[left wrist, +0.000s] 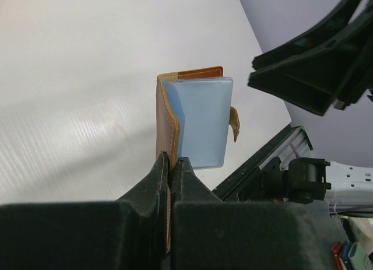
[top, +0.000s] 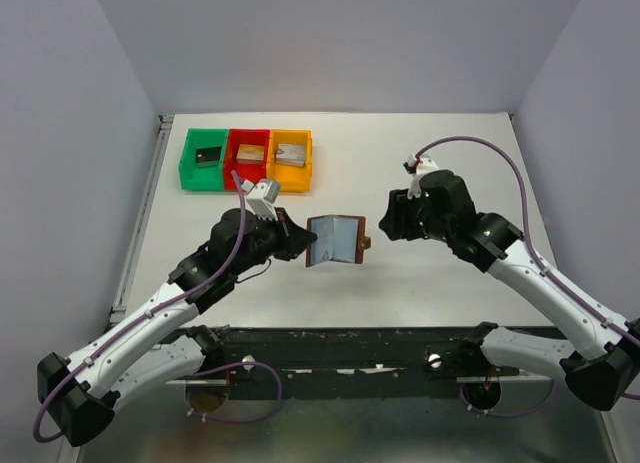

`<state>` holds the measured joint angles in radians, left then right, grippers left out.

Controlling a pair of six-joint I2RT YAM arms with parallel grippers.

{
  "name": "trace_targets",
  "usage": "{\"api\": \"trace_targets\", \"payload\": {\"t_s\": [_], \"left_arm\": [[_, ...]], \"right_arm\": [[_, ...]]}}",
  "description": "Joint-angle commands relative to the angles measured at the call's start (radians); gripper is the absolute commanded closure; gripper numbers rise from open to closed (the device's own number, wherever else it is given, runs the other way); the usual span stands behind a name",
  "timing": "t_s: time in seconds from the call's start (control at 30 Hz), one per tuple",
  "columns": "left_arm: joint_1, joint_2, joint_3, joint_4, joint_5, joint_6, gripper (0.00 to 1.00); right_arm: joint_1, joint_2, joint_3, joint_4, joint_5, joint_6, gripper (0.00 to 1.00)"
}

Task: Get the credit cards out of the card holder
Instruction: Place the card holder at the center of the board.

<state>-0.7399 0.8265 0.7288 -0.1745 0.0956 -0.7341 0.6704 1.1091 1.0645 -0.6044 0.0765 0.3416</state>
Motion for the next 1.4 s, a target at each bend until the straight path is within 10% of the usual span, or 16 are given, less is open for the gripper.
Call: {"api": "trace_targets", "payload": {"t_s": [0.0,0.2,0.4,0.7,1.37], "left_arm": [[-0.004,-0.001,-0.031,0.033,-0.046,-0.028,1.0],[0.002,0.066,-0.11,0.128,-0.051,-0.047,1.0],[0.053,0.144,-0.252,0.386,0.059,-0.12,1.0],[0.131,0.321,-0.321,0.595,0.204,-0.177,1.0],[0.186,0.471,-0.29,0.531,0.286,-0.113,1.0]], "right_arm": [[0.006,-0.113,-0.026,0.034,-0.013,-0.024,0.44],[0.006,-0.106,-0.086,0.241,-0.419,-0.001,0.59],[0.006,-0.013,-0.244,0.547,-0.621,0.151,1.0],[0.006,0.216,-0.33,0.75,-0.705,0.194,1.0],[0.003,0.546,-0.313,0.643,-0.538,0.154,1.0]]}}
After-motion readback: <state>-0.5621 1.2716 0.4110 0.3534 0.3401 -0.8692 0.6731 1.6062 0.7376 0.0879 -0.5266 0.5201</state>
